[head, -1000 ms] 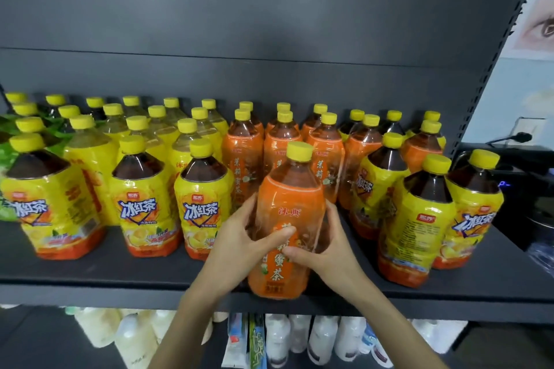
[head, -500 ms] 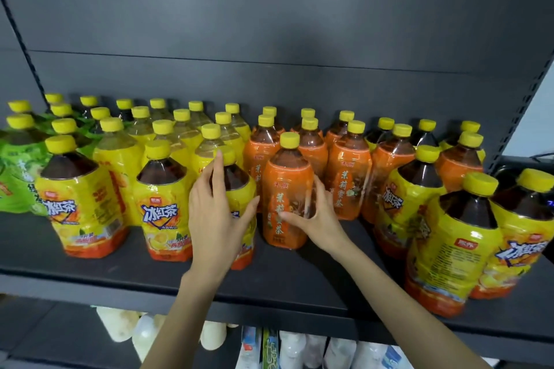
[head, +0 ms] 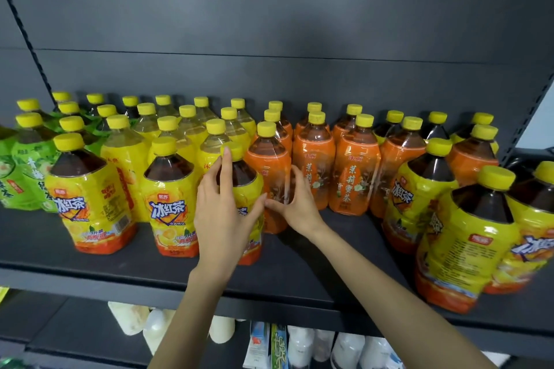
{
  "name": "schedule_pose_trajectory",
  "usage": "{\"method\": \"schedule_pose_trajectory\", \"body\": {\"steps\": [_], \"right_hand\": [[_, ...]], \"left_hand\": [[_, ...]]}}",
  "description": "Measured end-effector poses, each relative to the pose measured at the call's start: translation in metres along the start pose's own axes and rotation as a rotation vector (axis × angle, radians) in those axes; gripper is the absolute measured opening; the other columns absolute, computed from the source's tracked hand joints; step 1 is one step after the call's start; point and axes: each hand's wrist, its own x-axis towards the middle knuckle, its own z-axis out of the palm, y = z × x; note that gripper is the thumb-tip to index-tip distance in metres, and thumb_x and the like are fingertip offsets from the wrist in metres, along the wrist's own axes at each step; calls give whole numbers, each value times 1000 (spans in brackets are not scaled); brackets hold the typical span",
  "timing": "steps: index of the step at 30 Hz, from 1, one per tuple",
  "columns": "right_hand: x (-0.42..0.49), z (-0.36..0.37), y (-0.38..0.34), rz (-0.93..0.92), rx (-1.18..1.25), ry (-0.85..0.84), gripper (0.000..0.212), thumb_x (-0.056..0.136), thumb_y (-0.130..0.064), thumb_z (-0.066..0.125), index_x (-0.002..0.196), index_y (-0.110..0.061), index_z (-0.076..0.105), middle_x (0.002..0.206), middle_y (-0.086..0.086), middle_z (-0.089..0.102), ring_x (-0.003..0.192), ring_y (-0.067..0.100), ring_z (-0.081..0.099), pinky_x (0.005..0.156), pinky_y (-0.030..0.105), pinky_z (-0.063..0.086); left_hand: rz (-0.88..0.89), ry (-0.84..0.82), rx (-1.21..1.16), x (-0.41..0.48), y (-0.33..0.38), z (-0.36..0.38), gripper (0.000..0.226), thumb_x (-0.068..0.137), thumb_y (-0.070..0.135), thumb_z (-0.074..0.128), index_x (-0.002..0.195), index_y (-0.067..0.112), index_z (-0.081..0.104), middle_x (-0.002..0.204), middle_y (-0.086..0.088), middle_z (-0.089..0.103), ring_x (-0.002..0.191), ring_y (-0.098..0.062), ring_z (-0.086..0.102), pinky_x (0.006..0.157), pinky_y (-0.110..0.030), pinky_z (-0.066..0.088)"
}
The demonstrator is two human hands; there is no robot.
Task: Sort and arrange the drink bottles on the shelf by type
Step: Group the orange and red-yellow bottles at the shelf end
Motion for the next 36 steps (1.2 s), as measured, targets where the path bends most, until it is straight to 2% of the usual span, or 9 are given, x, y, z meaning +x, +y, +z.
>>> {"method": "schedule_pose_trajectory", "body": {"steps": [4,6,8,12,14,19,23,28,36], "right_hand": [[-17,-24,-3,5,-59,-52,79,81,-29,73,145,-25,27,147,1,29,135,14,28,113,34,28],[-31,-45,-4,-94,-198,116,60,87,-22,67,140,-25,38,143,-2,31,131,8,28,110,27,27],[-44,-68,-6,-204,-360,335,48,88,-18,65,132,-25,47,139,-2,35,130,9,29,110,29,28],[-60,-116,-9,-234,-401,707,40,87,-12,65,125,-15,53,137,7,38,131,20,31,106,28,27],[-62,-136,-11,-254,-415,776,42,87,-9,63,126,-12,51,137,12,37,131,25,31,108,33,27],[-49,-145,-9,-105,-474,753,78,82,-12,70,145,-14,23,149,17,14,141,33,16,114,55,19],[-42,-152,-16,24,-287,753,103,78,-11,76,150,-13,1,155,16,4,143,33,12,116,49,18],[-36,-162,-21,181,-413,677,101,77,-16,77,150,-9,7,152,17,18,141,33,18,115,45,21],[-37,-164,-21,183,-570,644,101,77,-8,77,150,-15,8,149,14,20,138,36,25,112,45,22]], "left_hand": [[-17,-10,44,-1,2,-4,94,77,49,69,150,22,16,135,-14,47,121,-31,44,67,-37,51],[-20,-22,47,0,2,-3,93,77,49,69,150,21,18,134,-14,47,120,-33,44,65,-39,51],[-25,-28,50,0,1,-3,92,77,48,69,150,21,19,133,-15,47,119,-33,44,63,-41,51],[-33,-37,30,-1,2,-2,92,77,45,71,150,21,20,132,-16,46,119,-34,43,61,-42,50],[-36,-34,23,-1,2,-2,92,77,45,71,150,21,20,132,-16,46,119,-34,43,61,-42,49],[-46,-25,-18,0,2,-3,92,75,44,73,149,21,24,129,-17,48,117,-34,43,60,-40,47],[-24,-19,-19,1,1,-4,92,75,45,73,149,20,24,129,-17,49,115,-34,44,61,-39,46],[-25,-30,-5,0,0,-3,91,76,47,71,149,21,24,128,-16,49,113,-33,45,53,-29,36],[-22,-39,-2,1,-1,-4,91,76,49,70,149,21,24,128,-15,49,114,-31,44,51,-29,38]]}}
